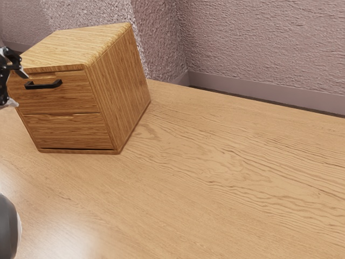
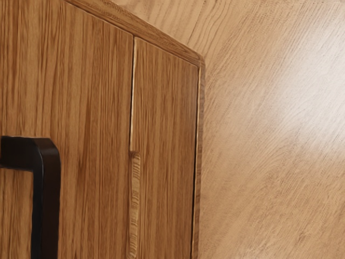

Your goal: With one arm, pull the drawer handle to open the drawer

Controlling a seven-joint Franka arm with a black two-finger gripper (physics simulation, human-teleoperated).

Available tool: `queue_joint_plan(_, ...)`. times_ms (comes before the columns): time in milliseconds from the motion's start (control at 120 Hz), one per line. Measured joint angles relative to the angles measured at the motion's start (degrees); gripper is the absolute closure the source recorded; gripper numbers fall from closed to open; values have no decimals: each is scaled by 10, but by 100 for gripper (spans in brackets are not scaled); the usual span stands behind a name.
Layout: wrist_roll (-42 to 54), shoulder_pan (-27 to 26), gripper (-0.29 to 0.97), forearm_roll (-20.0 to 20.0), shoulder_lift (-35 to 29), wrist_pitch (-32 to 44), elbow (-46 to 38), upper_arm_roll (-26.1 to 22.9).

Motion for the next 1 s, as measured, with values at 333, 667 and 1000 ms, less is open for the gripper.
queue_joint_plan(333,220,115,0,-189,53,20,13,-75)
queue_joint_plan(667,341,176,0,-232,74,24,14,-100)
queue_joint_plan(1000,388,177,0,-240,85,25,10,-107)
